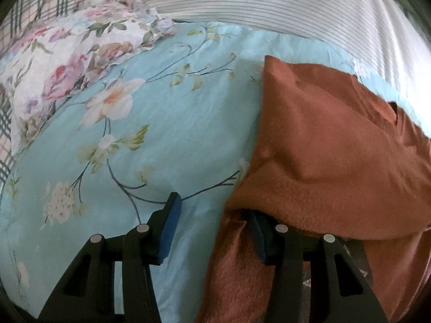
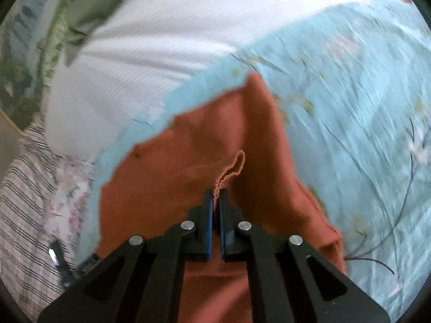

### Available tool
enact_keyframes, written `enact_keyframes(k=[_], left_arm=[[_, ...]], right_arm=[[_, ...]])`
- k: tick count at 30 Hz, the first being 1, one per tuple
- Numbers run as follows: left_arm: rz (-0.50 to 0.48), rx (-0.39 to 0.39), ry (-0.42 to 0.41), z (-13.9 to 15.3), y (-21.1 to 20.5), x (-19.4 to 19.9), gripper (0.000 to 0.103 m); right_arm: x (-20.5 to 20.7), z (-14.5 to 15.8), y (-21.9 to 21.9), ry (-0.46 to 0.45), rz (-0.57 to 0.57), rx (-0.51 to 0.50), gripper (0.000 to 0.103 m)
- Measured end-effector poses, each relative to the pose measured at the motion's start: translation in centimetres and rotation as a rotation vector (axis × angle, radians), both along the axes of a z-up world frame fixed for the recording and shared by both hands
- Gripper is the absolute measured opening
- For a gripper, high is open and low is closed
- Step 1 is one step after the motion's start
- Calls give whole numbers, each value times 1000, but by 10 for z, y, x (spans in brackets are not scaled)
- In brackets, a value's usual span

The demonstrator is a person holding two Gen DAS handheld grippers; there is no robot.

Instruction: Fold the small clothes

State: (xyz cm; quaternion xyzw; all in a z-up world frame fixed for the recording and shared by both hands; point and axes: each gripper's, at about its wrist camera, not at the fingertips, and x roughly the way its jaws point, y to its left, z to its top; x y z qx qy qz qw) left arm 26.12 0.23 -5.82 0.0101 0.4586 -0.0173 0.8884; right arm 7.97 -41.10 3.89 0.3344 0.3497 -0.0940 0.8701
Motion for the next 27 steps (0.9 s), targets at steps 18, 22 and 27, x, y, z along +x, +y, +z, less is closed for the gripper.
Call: enact_keyframes(k=[18,22,27], left_arm=[[-200,20,55,10,-34,61,60],[-140,31,50,-2,-30,72,67],[-132,37,42,3,-29,55,67]], right_arm=[[0,-9,13,83,16,-135,5],[-17,5,5,87,-66,-188,5],[-4,15,28,4,99,-131,5]])
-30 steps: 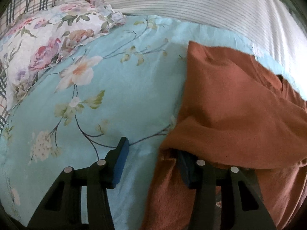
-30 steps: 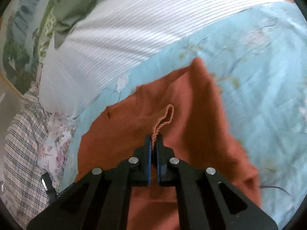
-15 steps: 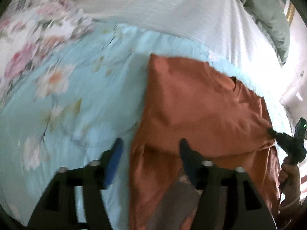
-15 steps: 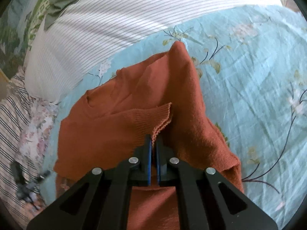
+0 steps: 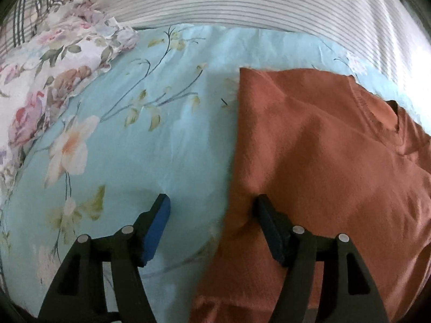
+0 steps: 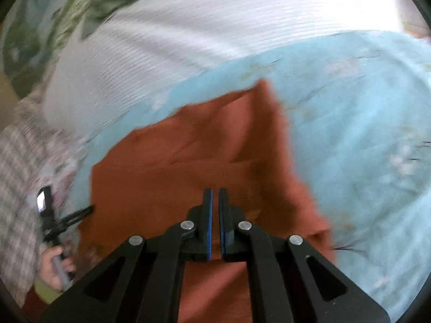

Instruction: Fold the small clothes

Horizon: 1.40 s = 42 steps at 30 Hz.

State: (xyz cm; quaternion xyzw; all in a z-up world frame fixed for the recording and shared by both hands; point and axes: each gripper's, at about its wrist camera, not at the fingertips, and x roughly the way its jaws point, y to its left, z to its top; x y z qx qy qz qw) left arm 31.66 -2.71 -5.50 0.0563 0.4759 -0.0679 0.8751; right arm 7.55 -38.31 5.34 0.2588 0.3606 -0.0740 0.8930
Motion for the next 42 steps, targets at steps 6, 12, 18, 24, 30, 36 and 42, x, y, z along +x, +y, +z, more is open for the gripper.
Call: enact_keyframes(k=[6,12,18,24,30,36,42], left_arm=[[-17,-22,4,14,20,-51,67],[-72,-115,8,29,52,-130,67],[-142,-229,94,17,77,-199,68],[-202,-303,162,3,88,-258,70],[-296,-398,164,2,98,-307,71],[-348,-473,168,-3,107,-333,68],[-341,-494,174,-7,114,-321,5]], right_arm=[[-12,-33,-20,114,-84,81,4],[-88,-2,-20,15,-106,96,54],[-155,-4,-2,-10,9,154,82],[-205,-20,1,30,46,203,81],[-233,-22,42,61,194,232,80],[-254,-29,81,68,280,204,66],[-260,-44,69,33,189,281,13]])
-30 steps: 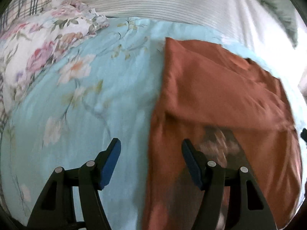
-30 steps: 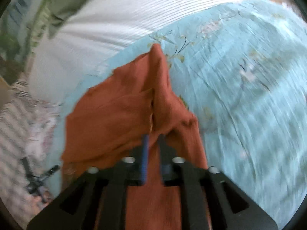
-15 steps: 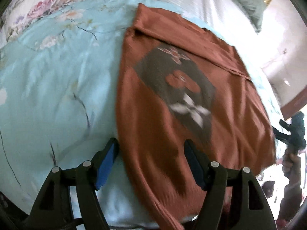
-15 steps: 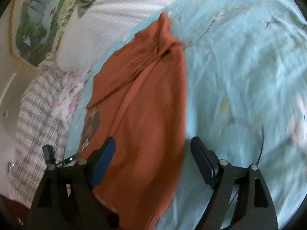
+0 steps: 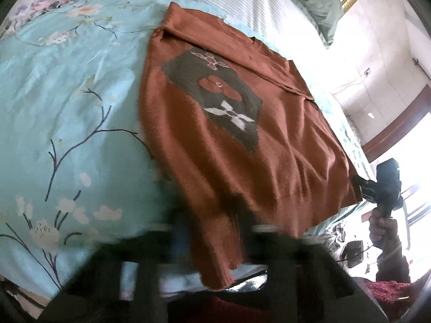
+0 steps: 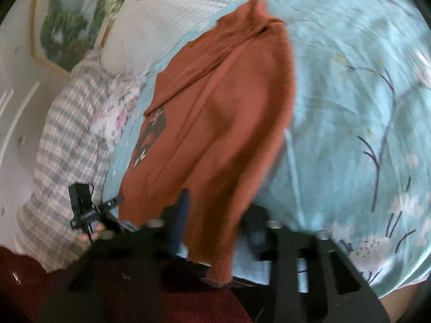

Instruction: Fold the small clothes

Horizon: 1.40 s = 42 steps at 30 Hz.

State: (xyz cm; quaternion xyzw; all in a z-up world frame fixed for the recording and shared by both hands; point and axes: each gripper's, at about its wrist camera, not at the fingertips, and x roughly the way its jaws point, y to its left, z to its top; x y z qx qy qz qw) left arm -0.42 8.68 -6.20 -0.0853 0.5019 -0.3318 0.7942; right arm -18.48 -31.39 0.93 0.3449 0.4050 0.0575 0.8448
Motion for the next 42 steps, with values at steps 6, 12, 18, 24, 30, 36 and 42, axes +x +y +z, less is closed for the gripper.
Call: enact_keyframes(k=[6,12,18,24,30,36,42], left_arm=[[53,-32,-65,12,19,-13,5],[9,-40,53,-4,21,-1,20],[-29,-22,9,0,5,-3,35],[48,-60,-42,13,19,-9,5],[119,-163,-147,60,27,0,5],[170,-231,-214,93,13,45,5],[208,-207,-300,125,-21,111,5]], right_arm=[[-29,-2,-24,-46,-82,47,7],[-29,-8,-29,-26,-63,63,9],[-26,-11,-29,-24,-34,55,10],[-34,-1,-34,-122,-34,105,7],[-22,29,-36,-257,-19,158,7],[16,70,-49,-368,-24,115,7],[80,94,-85,-391,-89,64,7]])
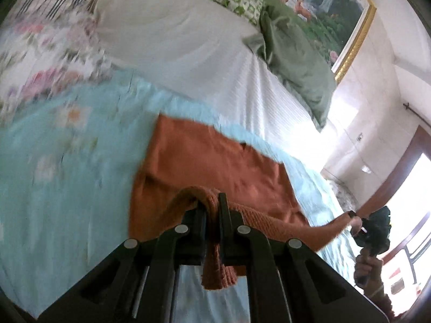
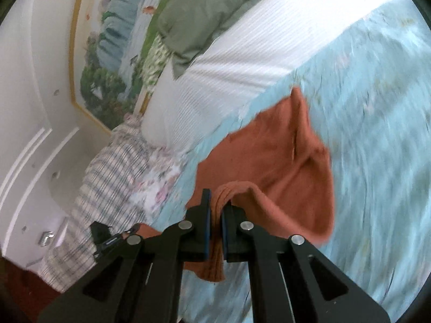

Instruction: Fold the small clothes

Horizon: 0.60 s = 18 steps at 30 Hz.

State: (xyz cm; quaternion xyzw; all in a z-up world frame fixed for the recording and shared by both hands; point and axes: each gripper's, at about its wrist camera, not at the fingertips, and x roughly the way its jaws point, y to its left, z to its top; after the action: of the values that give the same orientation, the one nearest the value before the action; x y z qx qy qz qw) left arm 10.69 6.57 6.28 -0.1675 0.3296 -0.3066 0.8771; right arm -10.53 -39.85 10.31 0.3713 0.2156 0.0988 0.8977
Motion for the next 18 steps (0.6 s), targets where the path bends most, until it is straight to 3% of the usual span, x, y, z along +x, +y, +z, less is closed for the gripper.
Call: enact_keyframes(k=[3,7,11,18], left_arm=[[31,18,-22,11,-19,40,5],[70,36,11,4,-39,97,5],[96,72,61,-16,-56,149,5],[110,151,122,-55,-91,218,5]], right_arm=[[40,9,-16,27,-21,-43,7],[98,7,-37,90,-33,-70,7],[147,-2,-55,148,-57,-96,7],[200,-34,-85,257,-120,-108,7]])
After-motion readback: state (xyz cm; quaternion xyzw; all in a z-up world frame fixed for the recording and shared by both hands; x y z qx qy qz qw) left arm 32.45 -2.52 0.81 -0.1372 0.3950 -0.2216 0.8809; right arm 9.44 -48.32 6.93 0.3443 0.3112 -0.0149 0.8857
